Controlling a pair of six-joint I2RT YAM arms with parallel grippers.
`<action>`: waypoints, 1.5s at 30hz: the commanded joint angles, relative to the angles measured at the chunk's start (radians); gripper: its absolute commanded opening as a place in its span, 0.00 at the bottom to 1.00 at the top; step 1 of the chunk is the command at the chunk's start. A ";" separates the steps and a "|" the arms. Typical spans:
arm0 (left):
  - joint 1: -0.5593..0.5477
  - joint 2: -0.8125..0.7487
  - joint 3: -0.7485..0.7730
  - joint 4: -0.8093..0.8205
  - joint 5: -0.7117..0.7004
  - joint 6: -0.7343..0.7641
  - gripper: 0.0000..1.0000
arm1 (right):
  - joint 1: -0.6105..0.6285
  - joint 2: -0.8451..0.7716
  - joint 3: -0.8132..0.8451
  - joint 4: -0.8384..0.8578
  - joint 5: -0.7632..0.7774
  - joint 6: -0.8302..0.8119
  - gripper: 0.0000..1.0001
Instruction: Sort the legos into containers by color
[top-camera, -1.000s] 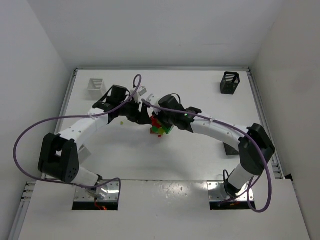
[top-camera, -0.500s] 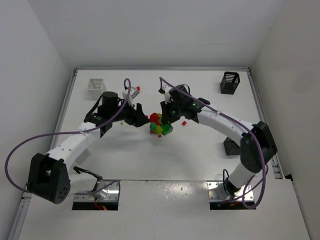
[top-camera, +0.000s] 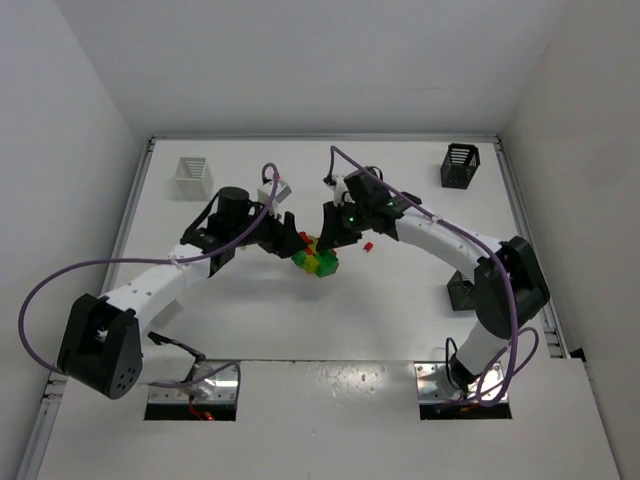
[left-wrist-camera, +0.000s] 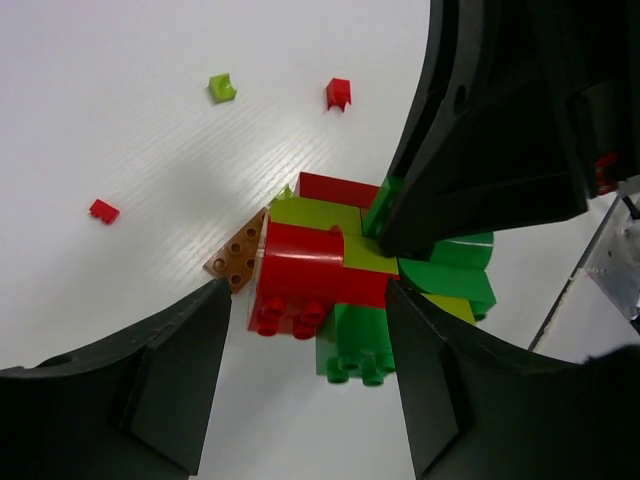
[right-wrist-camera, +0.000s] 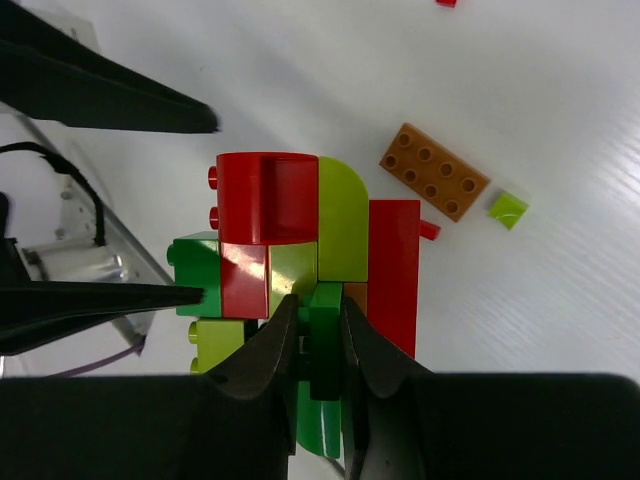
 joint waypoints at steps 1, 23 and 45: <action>-0.033 0.027 0.034 0.041 -0.019 0.041 0.69 | -0.012 -0.017 0.034 0.055 -0.083 0.052 0.00; -0.079 0.087 0.083 -0.010 -0.150 0.124 0.19 | -0.051 -0.037 -0.029 0.018 0.037 0.073 0.00; -0.089 0.200 0.034 -0.007 -0.144 0.128 0.25 | -0.191 0.015 -0.084 0.064 0.070 -0.045 0.00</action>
